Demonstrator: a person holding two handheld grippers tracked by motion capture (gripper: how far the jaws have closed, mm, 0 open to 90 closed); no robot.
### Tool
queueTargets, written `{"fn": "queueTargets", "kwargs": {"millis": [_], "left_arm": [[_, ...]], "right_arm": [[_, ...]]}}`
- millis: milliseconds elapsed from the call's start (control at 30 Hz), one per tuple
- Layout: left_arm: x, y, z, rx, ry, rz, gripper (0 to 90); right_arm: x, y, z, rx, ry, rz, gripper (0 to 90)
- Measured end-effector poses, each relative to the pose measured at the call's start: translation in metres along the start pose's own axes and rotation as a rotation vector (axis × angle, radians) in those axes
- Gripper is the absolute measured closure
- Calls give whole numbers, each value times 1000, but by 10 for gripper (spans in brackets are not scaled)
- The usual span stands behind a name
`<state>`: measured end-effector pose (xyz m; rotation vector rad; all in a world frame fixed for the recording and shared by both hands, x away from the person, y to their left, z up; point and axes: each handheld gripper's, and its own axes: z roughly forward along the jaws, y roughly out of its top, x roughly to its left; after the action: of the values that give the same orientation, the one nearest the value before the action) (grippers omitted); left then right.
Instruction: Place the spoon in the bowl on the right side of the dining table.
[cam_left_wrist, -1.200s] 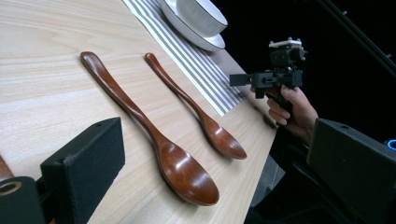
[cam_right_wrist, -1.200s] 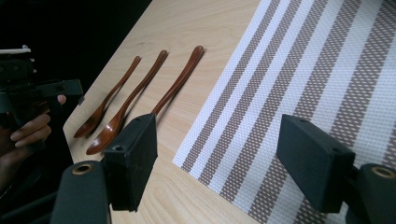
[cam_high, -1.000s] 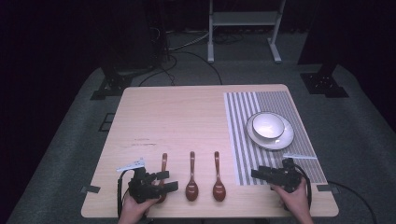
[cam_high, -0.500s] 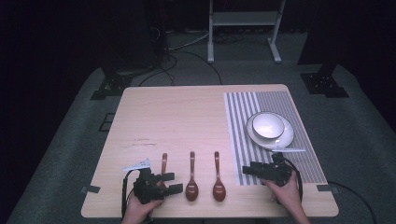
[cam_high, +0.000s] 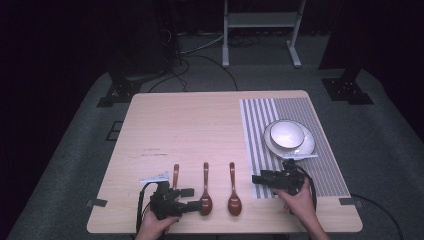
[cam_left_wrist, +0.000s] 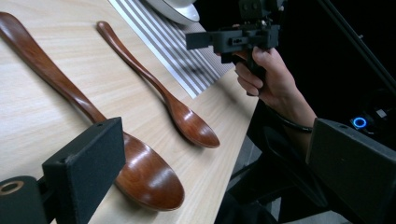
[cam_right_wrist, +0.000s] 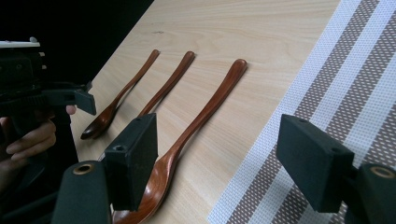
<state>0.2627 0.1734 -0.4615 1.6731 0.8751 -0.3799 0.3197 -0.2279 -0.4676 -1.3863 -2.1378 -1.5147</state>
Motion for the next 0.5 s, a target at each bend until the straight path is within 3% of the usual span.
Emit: {"fn": "queueTargets", "kwargs": {"millis": [500], "left_arm": [[-2,-5,19,62,-29,-9,34]], "right_arm": [[2,4,6,16,0,-7,283]]}}
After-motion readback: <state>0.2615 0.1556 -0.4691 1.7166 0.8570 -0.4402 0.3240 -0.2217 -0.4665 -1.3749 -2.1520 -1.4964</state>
